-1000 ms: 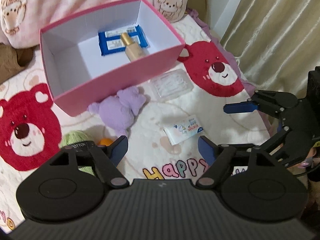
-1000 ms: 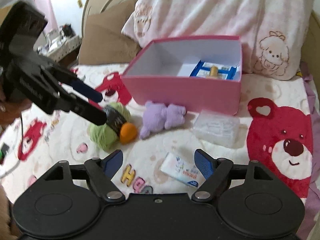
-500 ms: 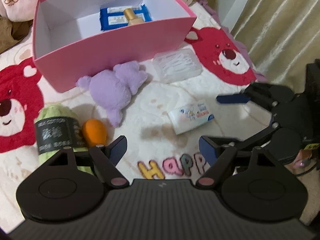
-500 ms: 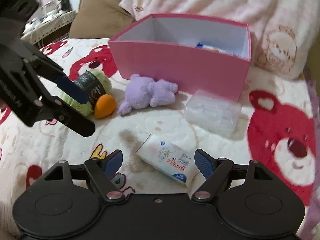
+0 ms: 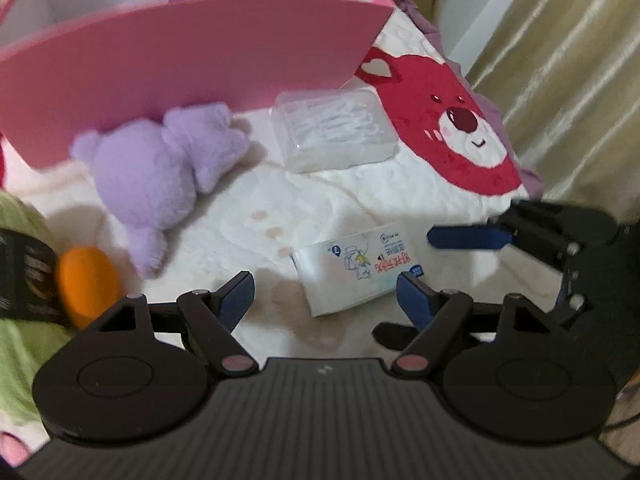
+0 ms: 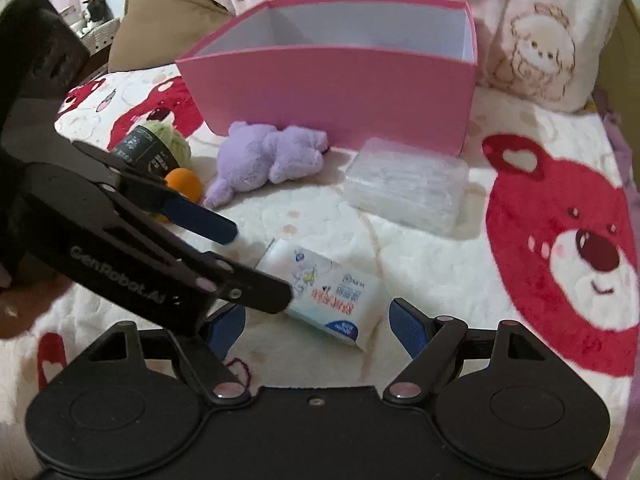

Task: Organize objects
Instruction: 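Withdraw the left gripper and move it to the white tissue pack, then close the left gripper on the white tissue pack and lift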

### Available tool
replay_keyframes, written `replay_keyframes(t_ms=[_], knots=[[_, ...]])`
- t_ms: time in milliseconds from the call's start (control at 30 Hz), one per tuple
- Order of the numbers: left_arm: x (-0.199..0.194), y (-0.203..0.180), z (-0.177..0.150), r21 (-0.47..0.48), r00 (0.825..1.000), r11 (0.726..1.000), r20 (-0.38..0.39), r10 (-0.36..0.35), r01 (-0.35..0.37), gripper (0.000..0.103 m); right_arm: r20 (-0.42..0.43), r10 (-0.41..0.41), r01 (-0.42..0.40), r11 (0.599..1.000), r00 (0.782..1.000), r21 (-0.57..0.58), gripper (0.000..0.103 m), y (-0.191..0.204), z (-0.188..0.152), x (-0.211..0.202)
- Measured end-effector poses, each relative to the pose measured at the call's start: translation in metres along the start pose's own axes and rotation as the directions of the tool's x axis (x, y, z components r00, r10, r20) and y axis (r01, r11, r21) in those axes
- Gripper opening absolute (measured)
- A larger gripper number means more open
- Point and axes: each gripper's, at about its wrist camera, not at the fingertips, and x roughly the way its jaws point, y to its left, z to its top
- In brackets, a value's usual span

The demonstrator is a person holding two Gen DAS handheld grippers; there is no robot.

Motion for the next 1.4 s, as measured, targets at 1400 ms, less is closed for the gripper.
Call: replay_keyframes(t_ms=[1400], knots=[[-0.076,0.018,-0.003,-0.133,0.988,0.979,0.062,-0.145,0.152,0.035,0.129,0.037,-0.026,0.996,0.991,-0.083,0.079,0.052,0.029,-0.05]])
